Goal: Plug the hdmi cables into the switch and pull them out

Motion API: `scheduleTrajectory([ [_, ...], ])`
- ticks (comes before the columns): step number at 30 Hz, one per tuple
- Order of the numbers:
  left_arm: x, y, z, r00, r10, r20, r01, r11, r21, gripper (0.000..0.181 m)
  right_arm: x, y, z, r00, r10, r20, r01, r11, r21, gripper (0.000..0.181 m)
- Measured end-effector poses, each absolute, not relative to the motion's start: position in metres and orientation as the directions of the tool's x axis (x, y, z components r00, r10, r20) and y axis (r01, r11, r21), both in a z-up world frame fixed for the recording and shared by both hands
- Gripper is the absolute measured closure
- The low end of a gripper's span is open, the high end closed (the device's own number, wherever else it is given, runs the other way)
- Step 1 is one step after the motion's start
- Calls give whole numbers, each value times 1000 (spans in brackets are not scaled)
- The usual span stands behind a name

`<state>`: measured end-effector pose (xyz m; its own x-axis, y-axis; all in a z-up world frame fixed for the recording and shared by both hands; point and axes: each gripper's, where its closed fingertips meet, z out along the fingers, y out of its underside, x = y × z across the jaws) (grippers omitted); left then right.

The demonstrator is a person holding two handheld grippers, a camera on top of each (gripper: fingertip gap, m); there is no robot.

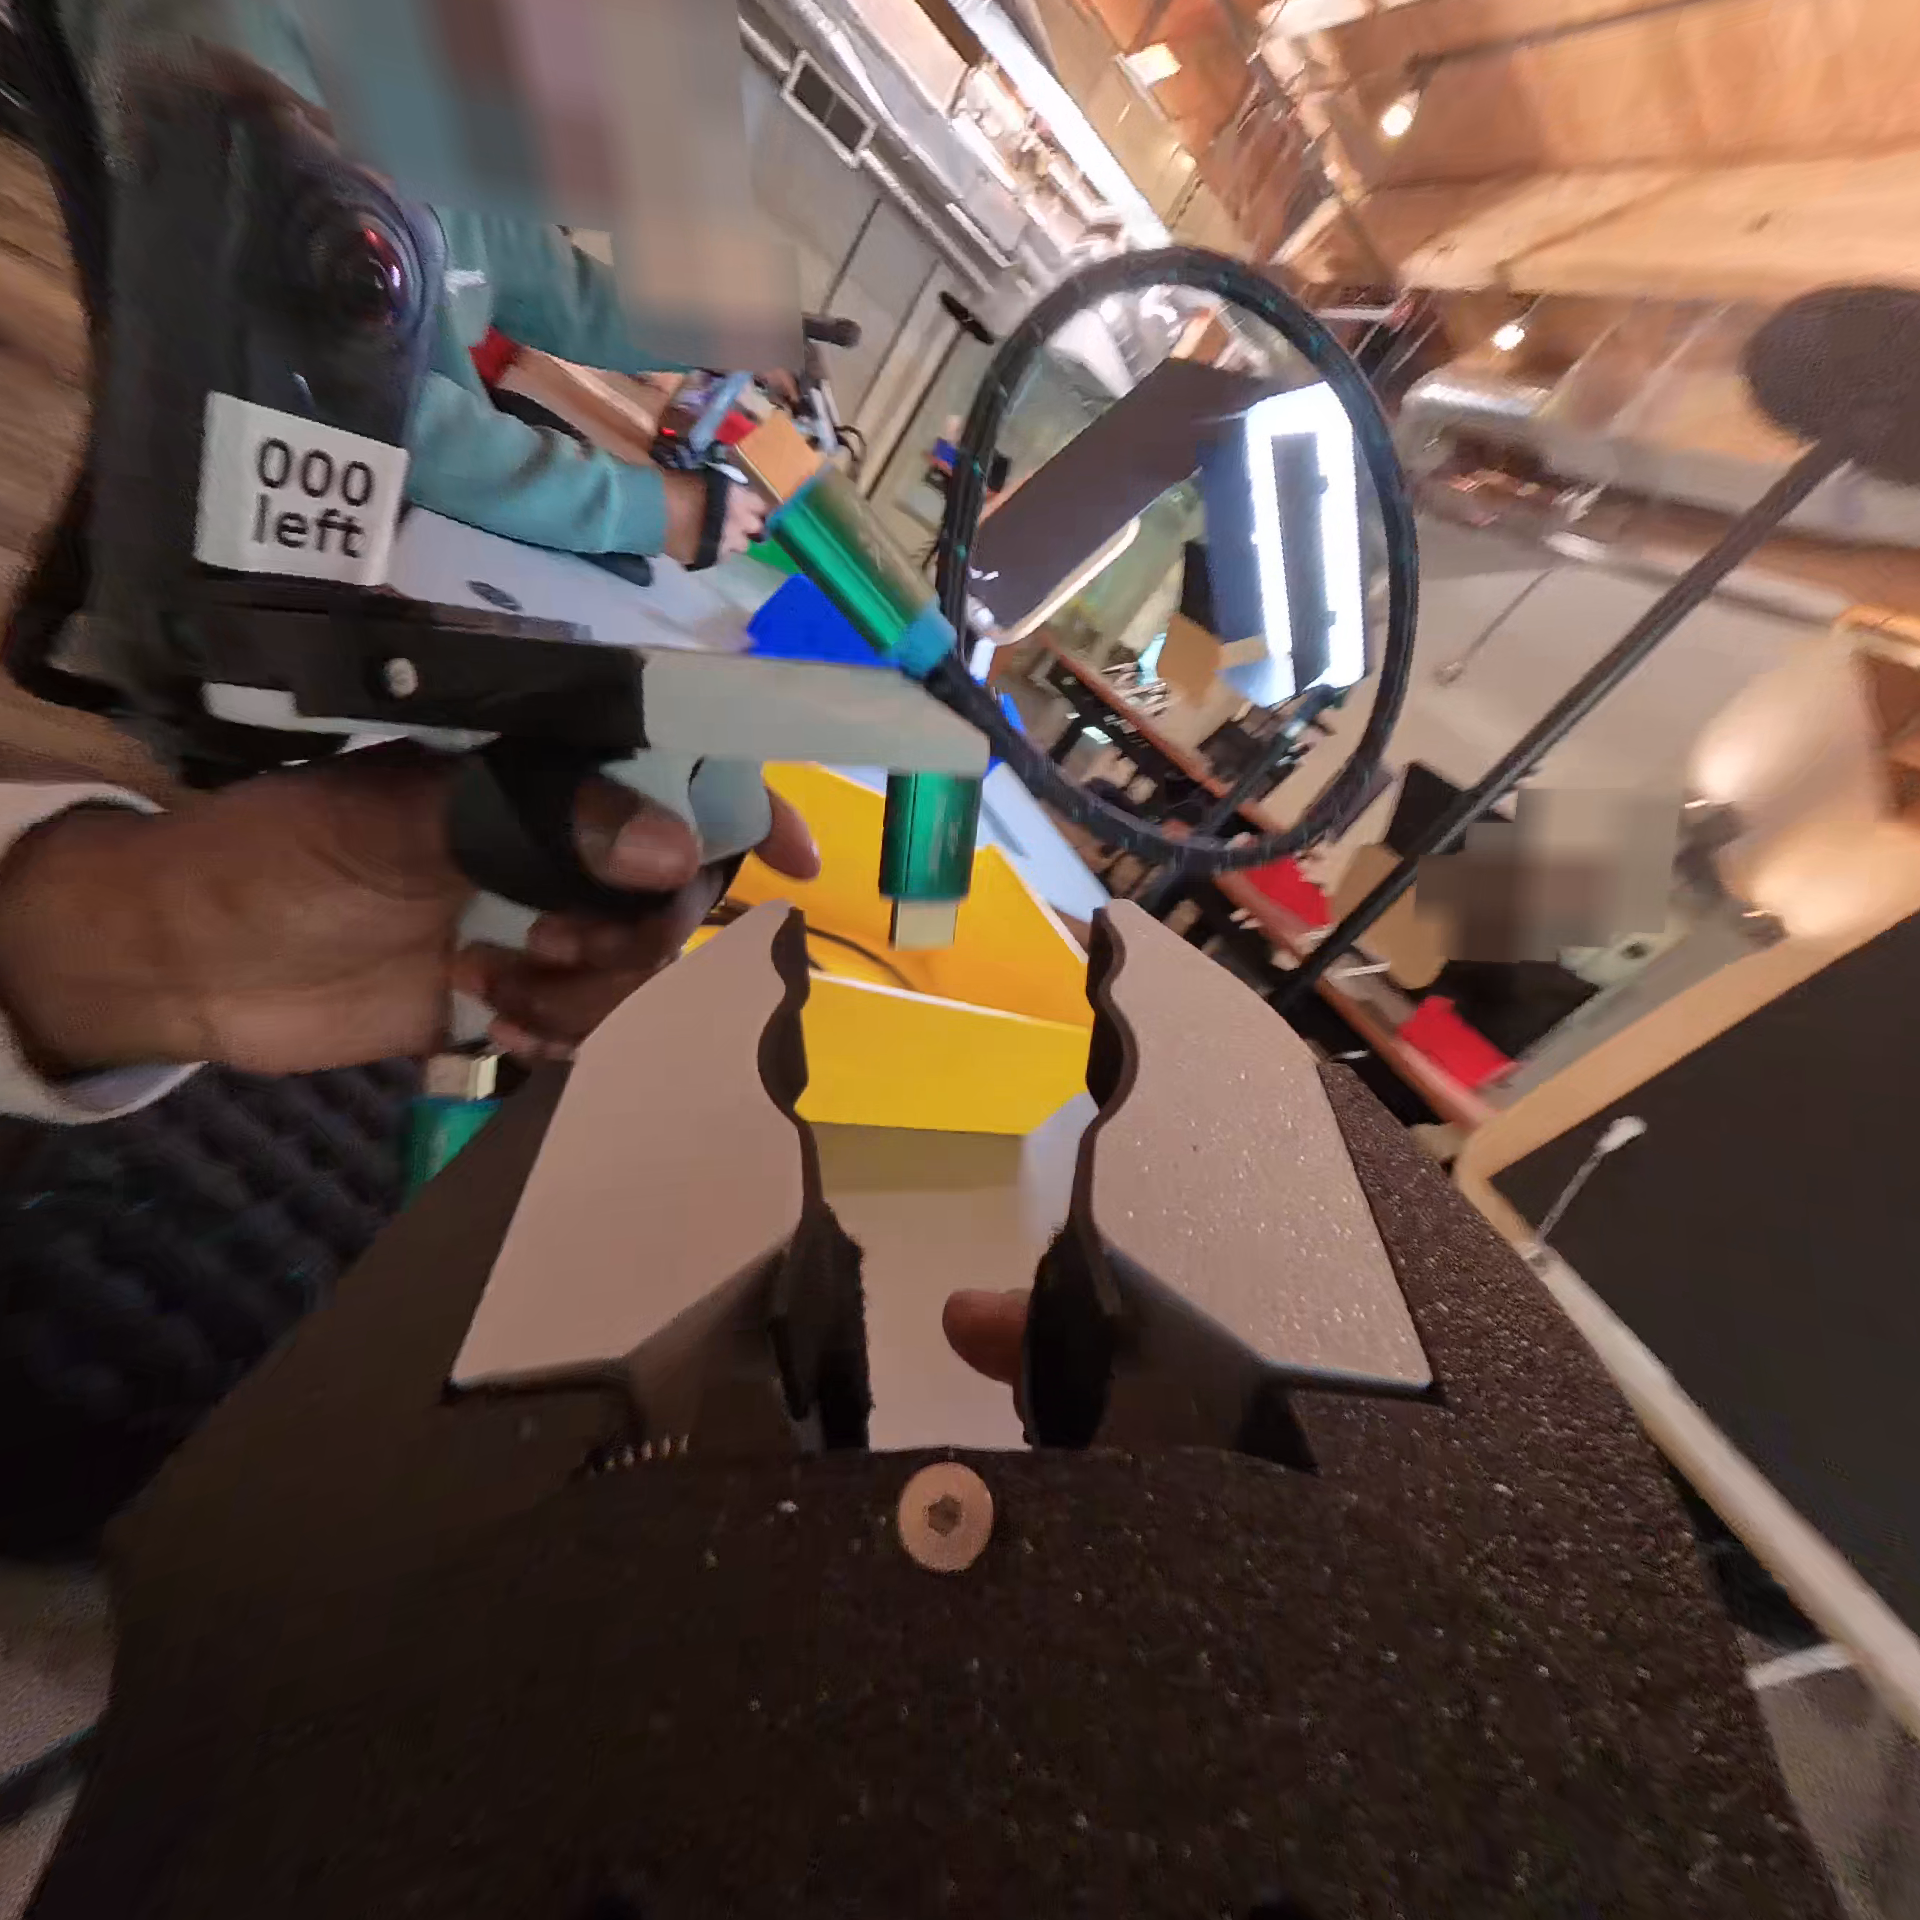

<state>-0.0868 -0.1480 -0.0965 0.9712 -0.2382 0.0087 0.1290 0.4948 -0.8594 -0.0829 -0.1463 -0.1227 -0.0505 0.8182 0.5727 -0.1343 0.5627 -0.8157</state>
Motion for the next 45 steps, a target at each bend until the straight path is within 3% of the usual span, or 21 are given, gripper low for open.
scheduleTrajectory([
  [4, -70, -148, -97, 959, -283, -11, 128, 466, -876, 168, -92, -155, -123, -24, 774, 633, -100, 628, -772, 159],
  [9, -52, -164, -96, 867, -470, -167, 89, 475, -876, 159, -76, -161, -121, -143, 792, 593, -252, 550, -796, 162],
  [11, -52, -171, -93, 834, -458, -307, -23, 528, -849, 147, -67, -163, -125, -243, 793, 559, -296, 488, -821, 162],
  [16, -27, -169, -109, 601, -402, -691, -418, 578, -701, 140, -50, -178, -135, -439, 716, 543, -353, 419, -837, 162],
  [19, -17, -169, -110, 535, -461, -708, -398, 601, -693, 164, -47, -178, -134, -445, 707, 549, -382, 404, -831, 164],
  [20, -17, -168, -112, 524, -487, -699, -388, 593, -705, 165, -46, -177, -134, -445, 707, 550, -388, 401, -830, 165],
  [28, -18, -164, -120, 446, -516, -732, -442, 584, -681, 159, -42, -172, -138, -443, 704, 555, -438, 370, -819, 166],
  [34, -16, -165, -130, 264, -479, -837, -598, 600, -531, 149, -37, -170, -135, -431, 715, 550, -478, 336, -811, 166],
  [38, -13, -168, -128, 135, -458, -879, -662, 618, -424, 158, -34, -176, -137, -434, 710, 555, -488, 332, -807, 166],
  [45, -19, -171, -135, 11, -517, -856, -730, 581, -360, 160, -36, -178, -141, -394, 694, 603, -460, 419, -783, 167],
])
